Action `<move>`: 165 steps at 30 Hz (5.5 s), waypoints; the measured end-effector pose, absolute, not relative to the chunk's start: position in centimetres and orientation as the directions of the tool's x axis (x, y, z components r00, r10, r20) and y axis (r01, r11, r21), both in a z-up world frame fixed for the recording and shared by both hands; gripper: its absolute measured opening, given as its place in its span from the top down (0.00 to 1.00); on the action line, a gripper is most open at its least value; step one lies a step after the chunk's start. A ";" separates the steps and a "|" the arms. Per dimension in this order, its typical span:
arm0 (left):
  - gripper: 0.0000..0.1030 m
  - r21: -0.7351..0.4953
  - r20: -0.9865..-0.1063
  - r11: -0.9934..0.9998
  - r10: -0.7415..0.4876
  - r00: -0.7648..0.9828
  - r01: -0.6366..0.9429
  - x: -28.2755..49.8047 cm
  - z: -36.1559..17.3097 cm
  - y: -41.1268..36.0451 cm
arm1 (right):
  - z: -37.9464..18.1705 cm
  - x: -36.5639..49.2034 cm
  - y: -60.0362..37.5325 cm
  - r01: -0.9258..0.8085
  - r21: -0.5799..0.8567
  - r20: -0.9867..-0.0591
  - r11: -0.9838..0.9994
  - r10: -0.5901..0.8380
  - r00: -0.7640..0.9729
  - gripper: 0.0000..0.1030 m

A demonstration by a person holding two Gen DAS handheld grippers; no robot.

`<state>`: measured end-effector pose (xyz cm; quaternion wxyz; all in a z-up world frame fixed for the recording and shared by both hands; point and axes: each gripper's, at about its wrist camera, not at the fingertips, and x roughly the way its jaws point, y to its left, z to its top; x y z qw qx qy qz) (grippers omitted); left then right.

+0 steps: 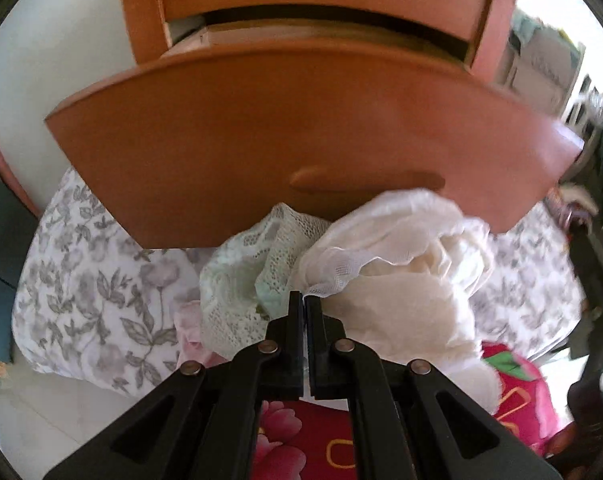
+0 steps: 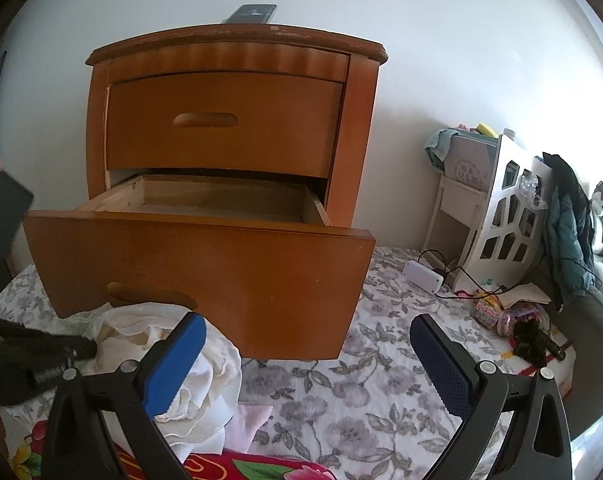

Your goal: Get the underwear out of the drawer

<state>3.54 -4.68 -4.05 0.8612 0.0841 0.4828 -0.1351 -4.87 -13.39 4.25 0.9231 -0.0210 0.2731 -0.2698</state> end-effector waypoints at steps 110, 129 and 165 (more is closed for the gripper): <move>0.07 0.030 -0.695 0.993 -0.064 0.716 0.118 -0.9 7.3 2.8 | 11.9 -5.8 -10.5 0.444 -0.150 -0.643 0.883 -0.428 0.635 0.00; 0.07 0.031 -0.692 0.993 -0.062 0.719 0.115 -1.0 7.3 2.9 | 11.9 -5.8 -10.5 0.445 -0.150 -0.643 0.883 -0.429 0.635 0.00; 0.07 0.023 -0.687 0.995 -0.052 0.725 0.093 -1.2 7.5 2.8 | 12.1 -5.9 -10.6 0.456 -0.149 -0.640 0.877 -0.437 0.632 0.00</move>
